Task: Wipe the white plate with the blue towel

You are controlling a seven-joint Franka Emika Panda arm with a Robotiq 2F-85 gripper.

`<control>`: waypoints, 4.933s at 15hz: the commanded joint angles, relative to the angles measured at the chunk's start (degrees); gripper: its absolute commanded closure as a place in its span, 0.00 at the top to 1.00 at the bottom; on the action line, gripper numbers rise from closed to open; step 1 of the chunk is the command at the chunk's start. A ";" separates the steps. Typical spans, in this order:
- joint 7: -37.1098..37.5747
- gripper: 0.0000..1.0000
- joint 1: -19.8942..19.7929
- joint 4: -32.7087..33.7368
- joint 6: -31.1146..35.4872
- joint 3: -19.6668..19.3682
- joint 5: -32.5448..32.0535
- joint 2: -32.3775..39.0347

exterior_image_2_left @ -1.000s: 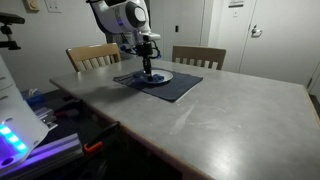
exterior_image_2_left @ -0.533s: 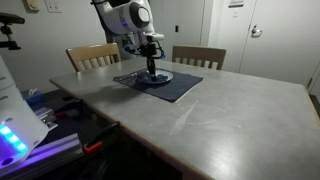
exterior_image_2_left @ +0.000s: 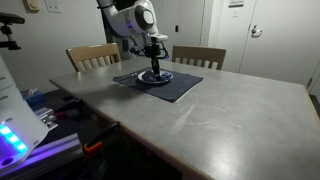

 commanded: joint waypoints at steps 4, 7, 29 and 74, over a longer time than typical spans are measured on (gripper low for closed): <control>-0.76 0.02 -0.85 6.14 0.23 0.70 0.77 4.87; -1.71 0.02 -1.23 8.26 0.86 1.52 1.42 6.04; -36.68 0.02 -15.47 7.02 -5.17 21.12 37.21 2.03; -9.02 0.02 -7.00 15.32 -4.10 10.47 9.81 8.23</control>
